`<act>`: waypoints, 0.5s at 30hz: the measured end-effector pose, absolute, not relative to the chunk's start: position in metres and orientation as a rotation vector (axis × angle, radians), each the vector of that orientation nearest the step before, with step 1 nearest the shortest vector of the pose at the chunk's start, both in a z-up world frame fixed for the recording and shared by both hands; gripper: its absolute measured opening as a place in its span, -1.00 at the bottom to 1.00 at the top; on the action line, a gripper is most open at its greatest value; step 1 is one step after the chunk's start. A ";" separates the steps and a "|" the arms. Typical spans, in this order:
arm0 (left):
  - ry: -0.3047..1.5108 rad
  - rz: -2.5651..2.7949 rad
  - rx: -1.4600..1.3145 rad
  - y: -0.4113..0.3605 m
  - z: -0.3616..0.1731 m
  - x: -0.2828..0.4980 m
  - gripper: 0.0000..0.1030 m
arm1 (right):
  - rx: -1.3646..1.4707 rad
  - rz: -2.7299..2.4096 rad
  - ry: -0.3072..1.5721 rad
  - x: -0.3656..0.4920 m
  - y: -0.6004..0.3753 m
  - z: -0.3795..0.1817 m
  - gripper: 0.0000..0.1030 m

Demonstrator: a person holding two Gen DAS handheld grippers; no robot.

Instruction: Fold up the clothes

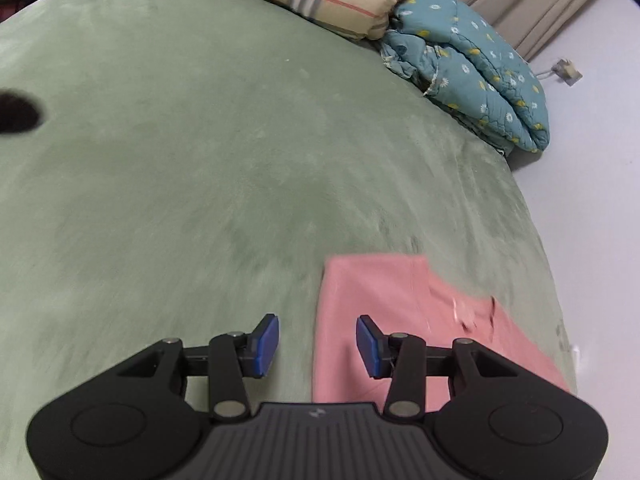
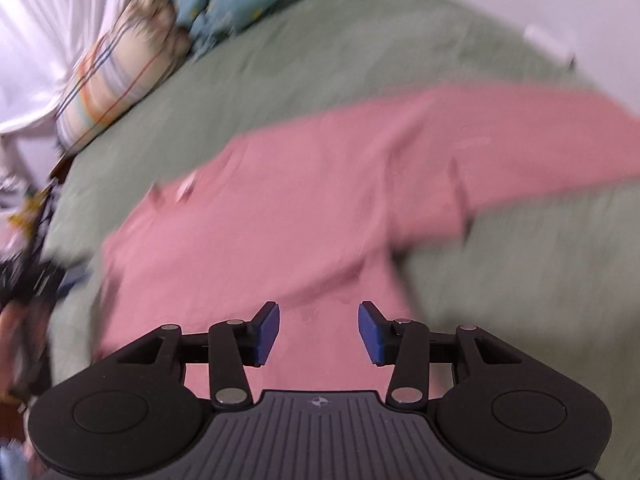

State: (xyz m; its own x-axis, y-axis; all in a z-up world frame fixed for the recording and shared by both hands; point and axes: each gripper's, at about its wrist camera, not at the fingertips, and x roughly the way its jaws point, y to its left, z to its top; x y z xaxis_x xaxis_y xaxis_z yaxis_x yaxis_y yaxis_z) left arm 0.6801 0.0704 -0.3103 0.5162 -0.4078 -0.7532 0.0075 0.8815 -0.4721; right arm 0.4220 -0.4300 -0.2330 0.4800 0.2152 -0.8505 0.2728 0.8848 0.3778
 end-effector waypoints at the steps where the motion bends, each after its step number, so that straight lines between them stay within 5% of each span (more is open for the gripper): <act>1: 0.986 -0.286 -0.400 0.060 -0.313 0.685 -0.19 | 0.520 -0.026 1.103 0.410 -0.424 -0.236 -0.15; 7: 0.956 -0.289 -0.273 0.037 -0.324 0.697 -0.25 | 0.657 -0.055 1.170 0.366 -0.419 -0.246 -0.15; 15: 0.975 -0.253 -0.416 0.053 -0.335 0.694 -0.89 | 0.727 -0.084 1.175 0.358 -0.422 -0.248 -0.11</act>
State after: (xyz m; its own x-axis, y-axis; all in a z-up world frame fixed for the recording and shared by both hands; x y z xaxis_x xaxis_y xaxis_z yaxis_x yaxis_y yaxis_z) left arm 0.6943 0.0526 -0.3355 0.5406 -0.3895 -0.7457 0.0221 0.8927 -0.4502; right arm 0.3575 -0.4221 -0.2479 0.4099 0.3037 -0.8601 0.4223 0.7726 0.4740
